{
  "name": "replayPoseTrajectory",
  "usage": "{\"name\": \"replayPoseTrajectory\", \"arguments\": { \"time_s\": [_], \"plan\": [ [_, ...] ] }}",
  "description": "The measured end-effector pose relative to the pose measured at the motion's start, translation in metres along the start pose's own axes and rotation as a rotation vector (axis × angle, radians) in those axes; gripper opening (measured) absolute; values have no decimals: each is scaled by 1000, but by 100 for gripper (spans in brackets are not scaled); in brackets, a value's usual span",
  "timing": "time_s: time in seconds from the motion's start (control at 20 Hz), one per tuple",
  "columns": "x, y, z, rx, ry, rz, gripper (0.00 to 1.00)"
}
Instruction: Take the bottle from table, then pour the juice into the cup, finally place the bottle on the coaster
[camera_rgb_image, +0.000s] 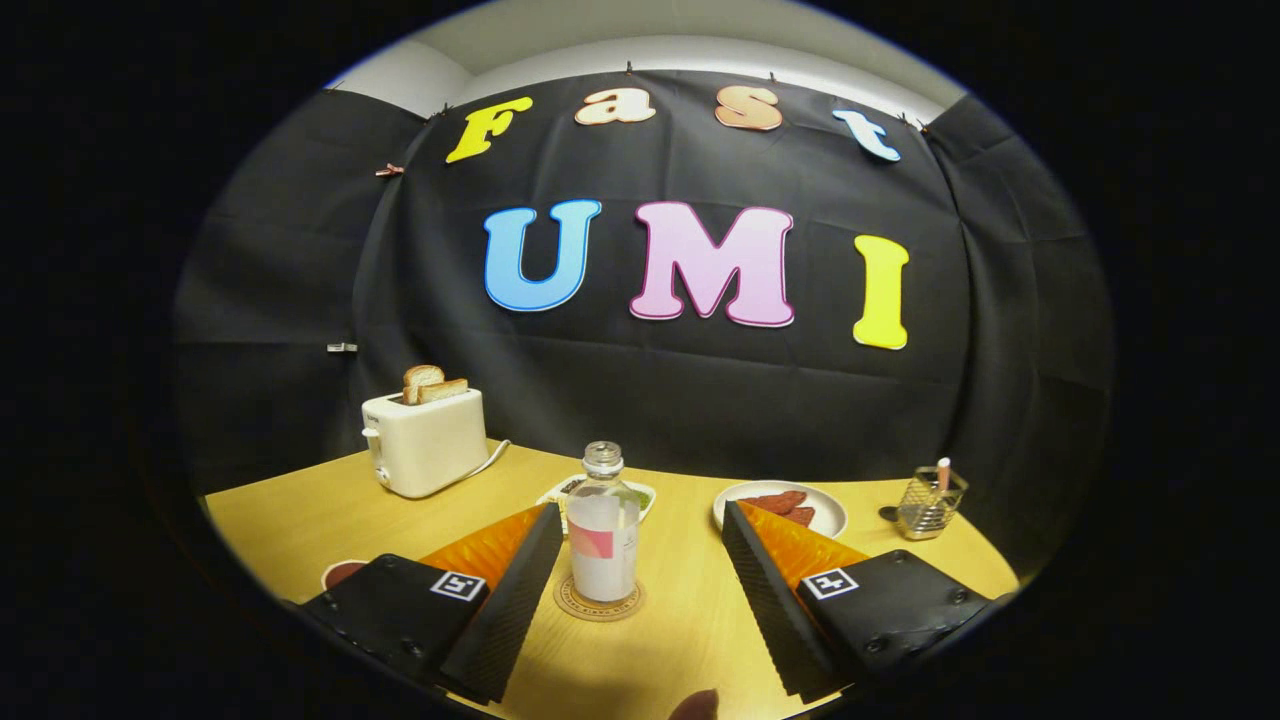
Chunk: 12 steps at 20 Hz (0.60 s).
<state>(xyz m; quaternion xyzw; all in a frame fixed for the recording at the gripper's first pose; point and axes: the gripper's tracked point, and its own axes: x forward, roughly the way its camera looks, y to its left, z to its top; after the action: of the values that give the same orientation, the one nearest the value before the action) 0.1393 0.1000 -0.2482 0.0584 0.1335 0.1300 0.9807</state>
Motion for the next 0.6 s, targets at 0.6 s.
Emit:
{"name": "replayPoseTrajectory", "arguments": {
  "time_s": [0.6],
  "plan": [
    [-87, -19, 91, -23, -52, -162, 98]
  ]
}}
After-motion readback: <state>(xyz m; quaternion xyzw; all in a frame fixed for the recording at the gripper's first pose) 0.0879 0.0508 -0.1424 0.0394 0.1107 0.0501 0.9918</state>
